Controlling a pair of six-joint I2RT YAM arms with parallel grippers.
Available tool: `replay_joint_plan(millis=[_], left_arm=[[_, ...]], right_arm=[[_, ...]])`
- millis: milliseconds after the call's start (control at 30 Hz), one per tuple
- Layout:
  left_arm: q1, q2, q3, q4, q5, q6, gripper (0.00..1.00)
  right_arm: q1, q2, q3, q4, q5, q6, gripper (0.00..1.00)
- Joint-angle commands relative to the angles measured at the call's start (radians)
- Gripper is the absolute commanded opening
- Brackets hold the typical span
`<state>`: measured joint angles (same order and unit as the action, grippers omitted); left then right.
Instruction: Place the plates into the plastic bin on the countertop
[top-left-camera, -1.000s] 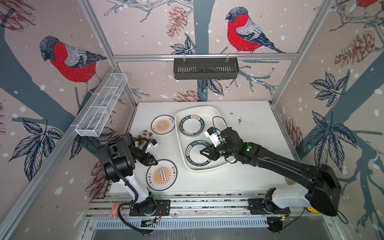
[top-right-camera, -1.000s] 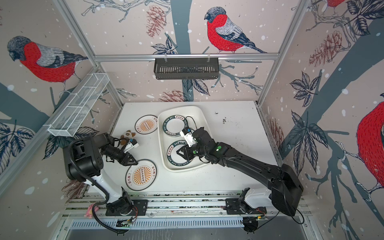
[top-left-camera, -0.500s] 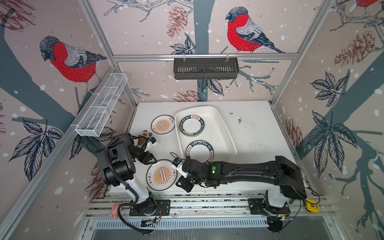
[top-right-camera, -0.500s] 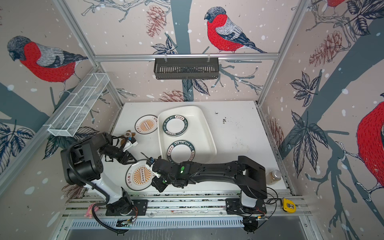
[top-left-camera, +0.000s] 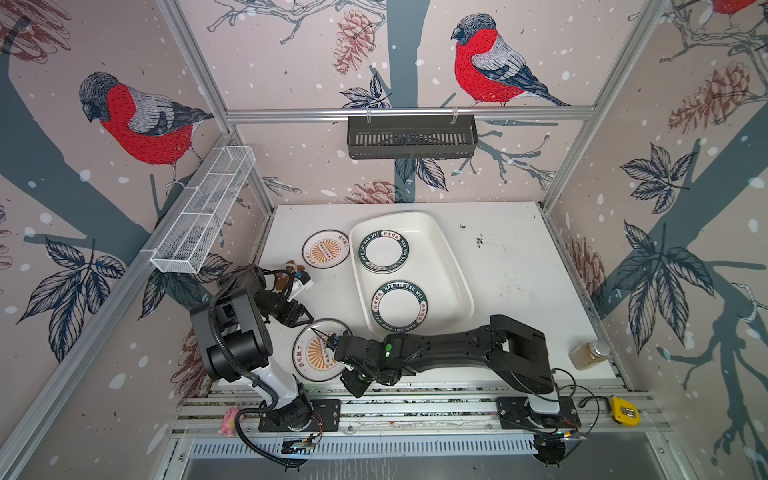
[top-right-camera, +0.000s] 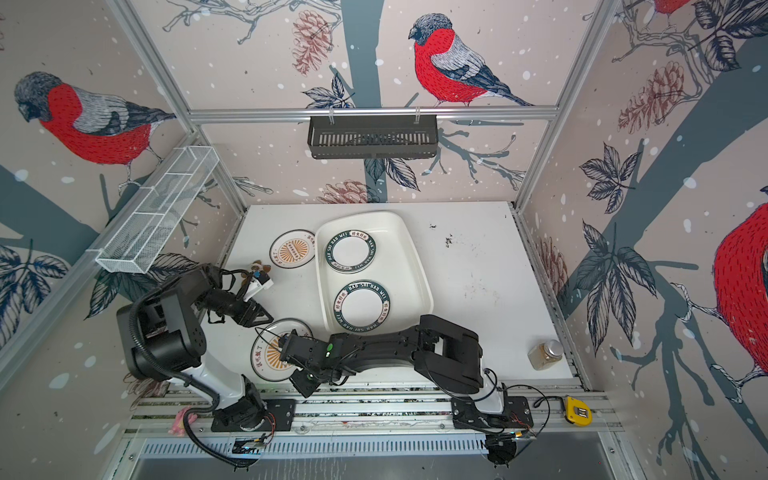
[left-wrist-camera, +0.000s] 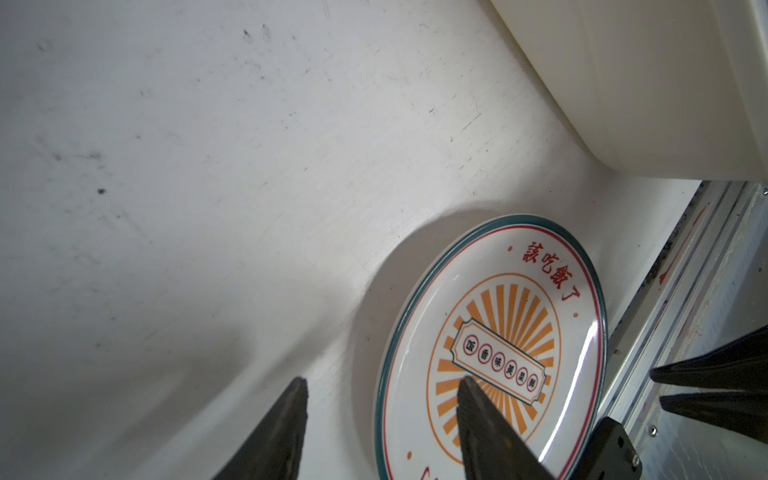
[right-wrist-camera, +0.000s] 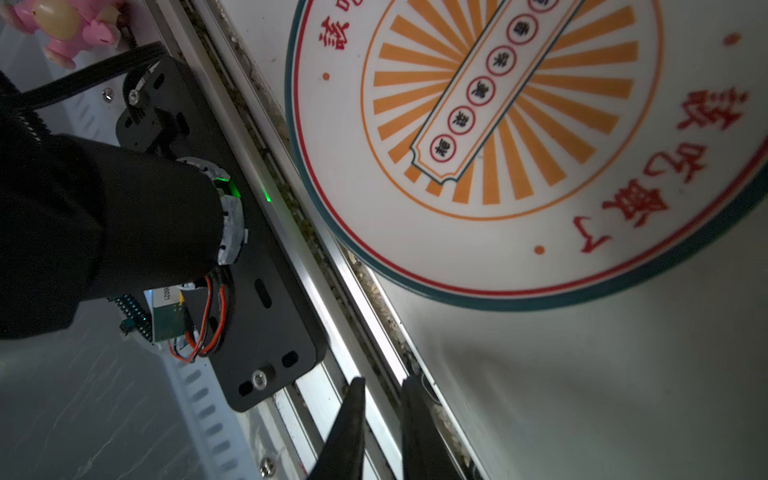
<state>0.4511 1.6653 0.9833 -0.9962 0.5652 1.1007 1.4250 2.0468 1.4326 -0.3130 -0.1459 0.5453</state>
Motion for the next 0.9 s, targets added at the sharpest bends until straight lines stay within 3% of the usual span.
replay_joint_plan(millis=[0,867], left_arm=[[0.009,-0.011,-0.014,-0.033,0.008,0.029,0.59],[0.101,0.062,-0.034,-0.104,-0.033,0.092,0.59]], right_arm=[[0.0,0.044,0.038,-0.05,0.003,-0.002,0.18],[-0.09,0.133,0.105,-0.022,0.003,-0.007,0.17]])
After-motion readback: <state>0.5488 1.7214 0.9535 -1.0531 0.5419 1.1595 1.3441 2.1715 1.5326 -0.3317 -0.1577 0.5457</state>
